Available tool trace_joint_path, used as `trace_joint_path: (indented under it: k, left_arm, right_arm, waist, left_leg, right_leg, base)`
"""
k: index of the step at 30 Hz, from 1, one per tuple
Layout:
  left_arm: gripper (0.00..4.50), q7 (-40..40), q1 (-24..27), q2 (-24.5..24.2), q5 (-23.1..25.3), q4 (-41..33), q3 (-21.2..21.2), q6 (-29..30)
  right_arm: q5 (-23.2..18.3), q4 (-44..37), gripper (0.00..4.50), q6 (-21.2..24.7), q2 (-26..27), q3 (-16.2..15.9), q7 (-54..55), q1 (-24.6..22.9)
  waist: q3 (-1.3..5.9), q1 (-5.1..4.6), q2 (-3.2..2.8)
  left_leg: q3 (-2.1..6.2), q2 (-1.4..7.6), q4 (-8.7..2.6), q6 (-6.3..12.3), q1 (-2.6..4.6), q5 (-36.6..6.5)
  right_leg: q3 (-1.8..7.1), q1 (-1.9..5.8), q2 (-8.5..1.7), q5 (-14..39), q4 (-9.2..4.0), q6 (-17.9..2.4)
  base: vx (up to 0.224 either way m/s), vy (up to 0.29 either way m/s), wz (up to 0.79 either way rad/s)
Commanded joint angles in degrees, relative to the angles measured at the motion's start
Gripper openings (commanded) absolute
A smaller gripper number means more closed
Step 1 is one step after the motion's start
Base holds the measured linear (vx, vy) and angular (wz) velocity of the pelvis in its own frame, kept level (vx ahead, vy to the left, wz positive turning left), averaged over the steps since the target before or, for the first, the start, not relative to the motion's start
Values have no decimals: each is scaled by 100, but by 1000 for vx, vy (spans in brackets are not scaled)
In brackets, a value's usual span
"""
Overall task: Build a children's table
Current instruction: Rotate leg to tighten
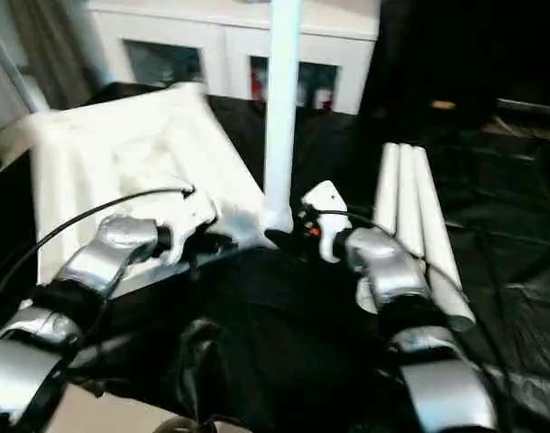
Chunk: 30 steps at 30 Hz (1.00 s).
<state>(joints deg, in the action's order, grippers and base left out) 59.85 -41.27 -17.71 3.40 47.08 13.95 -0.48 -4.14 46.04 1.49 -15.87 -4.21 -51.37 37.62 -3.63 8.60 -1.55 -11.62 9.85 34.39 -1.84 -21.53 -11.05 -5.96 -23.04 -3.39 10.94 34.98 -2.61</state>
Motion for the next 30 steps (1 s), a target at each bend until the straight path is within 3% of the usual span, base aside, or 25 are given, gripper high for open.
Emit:
trace_joint_path:
  k: [1, 10, 21, 30]
  left_arm:
    - [0, 340, 66, -63, -142, -290, 82, -104]
    - [0, 657, 219, -142, -236, -580, 63, -21]
    - [0, 740, 372, -174, -198, -823, 113, 77]
    - [0, 721, 396, -197, -166, -849, 120, 120]
  right_arm:
    - [-85, -330, 383, 131, -108, -68, -287, -130]
    - [-137, -584, 383, 164, -81, -164, -569, -253]
    - [-146, -566, 383, 151, 38, -139, -541, -201]
    - [-231, -603, 309, 156, 84, -107, -616, -280]
  waist:
    - [446, -2, -1]
    - [459, 11, 30]
    - [466, 31, 29]
    - [472, 34, 28]
  left_leg:
    - [231, 497, -364, 440, 103, -700]
    - [228, 479, -350, 443, 86, -564]
    - [230, 476, -347, 423, 86, -526]
    - [226, 469, -336, 457, 84, -500]
  right_leg:
    - [417, 318, -695, 697, -374, -1158]
    - [412, 314, -701, 727, -372, -1131]
    - [411, 313, -698, 765, -364, -1084]
    - [408, 316, -691, 708, -359, -1082]
  base:
    - [0, 0, 0]
    - [0, 0, 0]
    - [0, 0, 0]
    - [0, 0, 0]
